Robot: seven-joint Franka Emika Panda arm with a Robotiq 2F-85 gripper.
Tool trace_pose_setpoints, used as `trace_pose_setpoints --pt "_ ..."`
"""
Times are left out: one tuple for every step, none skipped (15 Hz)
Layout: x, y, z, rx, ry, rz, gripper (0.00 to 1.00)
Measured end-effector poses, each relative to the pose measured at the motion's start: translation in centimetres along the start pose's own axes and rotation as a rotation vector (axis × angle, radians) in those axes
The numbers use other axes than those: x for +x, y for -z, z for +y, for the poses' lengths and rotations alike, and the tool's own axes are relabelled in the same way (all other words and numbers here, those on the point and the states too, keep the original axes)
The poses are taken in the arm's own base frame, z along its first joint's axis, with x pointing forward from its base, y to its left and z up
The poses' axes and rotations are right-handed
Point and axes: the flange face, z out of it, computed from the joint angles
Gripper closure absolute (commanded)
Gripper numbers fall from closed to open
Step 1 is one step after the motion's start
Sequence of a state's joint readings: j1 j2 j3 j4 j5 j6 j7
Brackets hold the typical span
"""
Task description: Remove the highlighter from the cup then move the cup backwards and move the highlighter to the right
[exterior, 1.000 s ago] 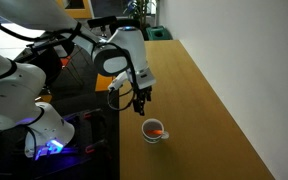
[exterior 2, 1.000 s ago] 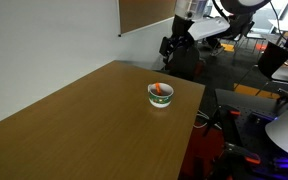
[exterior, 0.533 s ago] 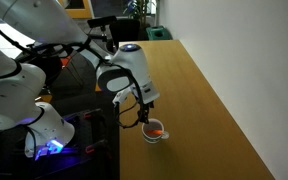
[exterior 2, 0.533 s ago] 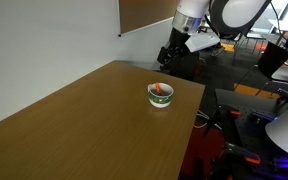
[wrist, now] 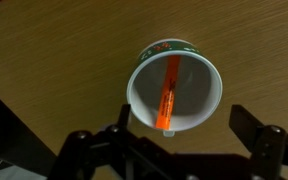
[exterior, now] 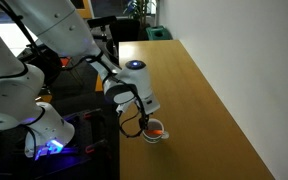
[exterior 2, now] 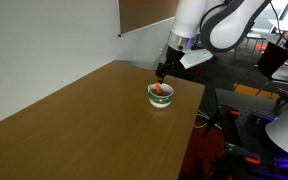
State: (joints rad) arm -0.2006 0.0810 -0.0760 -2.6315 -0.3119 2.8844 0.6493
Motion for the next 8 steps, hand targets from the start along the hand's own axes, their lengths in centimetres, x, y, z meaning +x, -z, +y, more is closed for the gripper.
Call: trace_pose_setpoints --pt "0.1 -0.5 0.0 -0.002 0.0 -0.002 0.0" --pt "0.3 -0.9 -0.1 -0.005 -0.001 -0.003 0.04" --pt "0.5 -1.2 -0.1 -0.009 -0.001 -0.005 0.07" --pt "0.6 -1.6 -0.1 -0.014 0.0 -0.006 0.09" --pt "0.8 -1.9 -0.1 -0.02 0.0 -0.008 0.1" --pt "1.0 -2.2 -0.1 -0.025 0.001 -0.009 0.14" --pt "1.1 -2.5 -0.2 -0.03 0.003 -0.01 0.2" --pt "1.2 -2.8 -0.2 -0.036 0.004 -0.012 0.25"
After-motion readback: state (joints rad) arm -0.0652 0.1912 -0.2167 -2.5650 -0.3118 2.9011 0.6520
